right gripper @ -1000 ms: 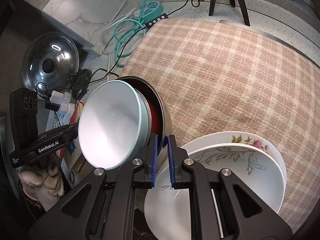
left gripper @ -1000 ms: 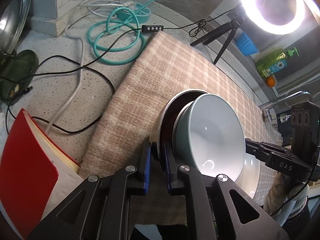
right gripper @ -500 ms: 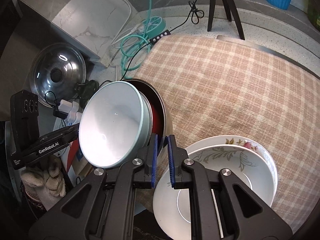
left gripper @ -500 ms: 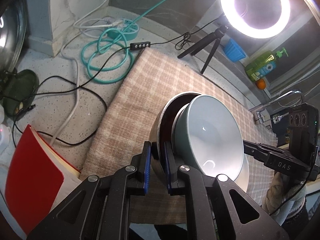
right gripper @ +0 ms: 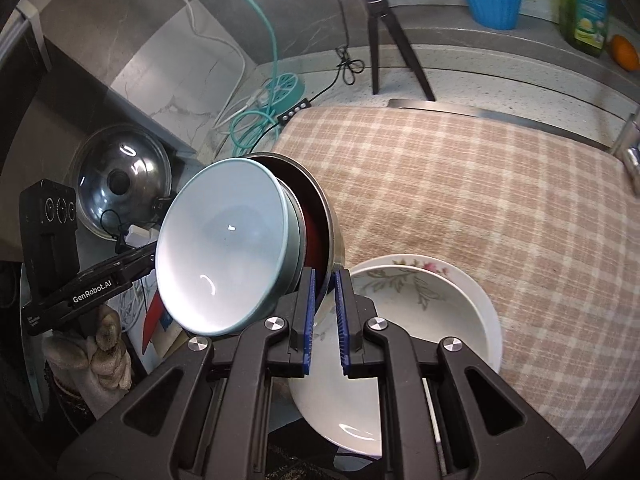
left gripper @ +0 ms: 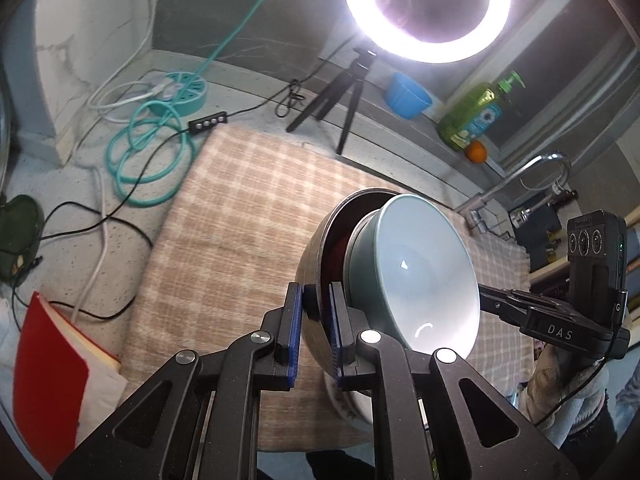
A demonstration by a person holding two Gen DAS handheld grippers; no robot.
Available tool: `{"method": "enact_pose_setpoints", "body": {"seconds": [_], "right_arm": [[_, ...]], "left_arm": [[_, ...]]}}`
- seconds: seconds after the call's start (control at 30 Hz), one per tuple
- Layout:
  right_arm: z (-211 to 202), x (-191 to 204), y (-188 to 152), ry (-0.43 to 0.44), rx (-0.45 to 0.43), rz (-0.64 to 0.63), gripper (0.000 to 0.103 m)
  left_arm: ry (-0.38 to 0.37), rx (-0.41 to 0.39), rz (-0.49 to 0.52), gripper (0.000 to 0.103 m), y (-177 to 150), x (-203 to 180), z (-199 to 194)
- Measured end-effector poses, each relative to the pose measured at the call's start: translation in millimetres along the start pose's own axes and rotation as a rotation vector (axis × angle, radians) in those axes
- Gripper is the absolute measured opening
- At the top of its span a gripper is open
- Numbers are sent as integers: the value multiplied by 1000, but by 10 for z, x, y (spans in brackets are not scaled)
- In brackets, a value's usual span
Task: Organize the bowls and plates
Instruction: 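Lift the nested bowl stack with both tools and carry it over the plates, then lower the bowl stack onto the plate stack and open both tools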
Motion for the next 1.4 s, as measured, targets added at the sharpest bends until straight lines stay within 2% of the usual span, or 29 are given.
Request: {"method": "enact_pose_setpoints", "body": {"seconds": [0.37,0.77,1.4], "right_arm": [[-342,-409,-267,-53,-36,85,10],[-367,-696,-614,-78,-2,144,10],[-331,-758,-815,-83,8,160,10]], "left_arm": [[-59,91,87,11,-181,-438,256],[-55,180,134,11,-452,-621,474],[-34,203,157,10,-579,-646,585]]}}
Point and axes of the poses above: each gripper's, at about its wrist camera, not at the fingertips, and z roughly the way its jaws point, x to its left, y to its top, the point moved 3 cm from there along z, roughly the way its jaws point, and after that the axes turned 2 degrees about -x, right-handed, at the moved point
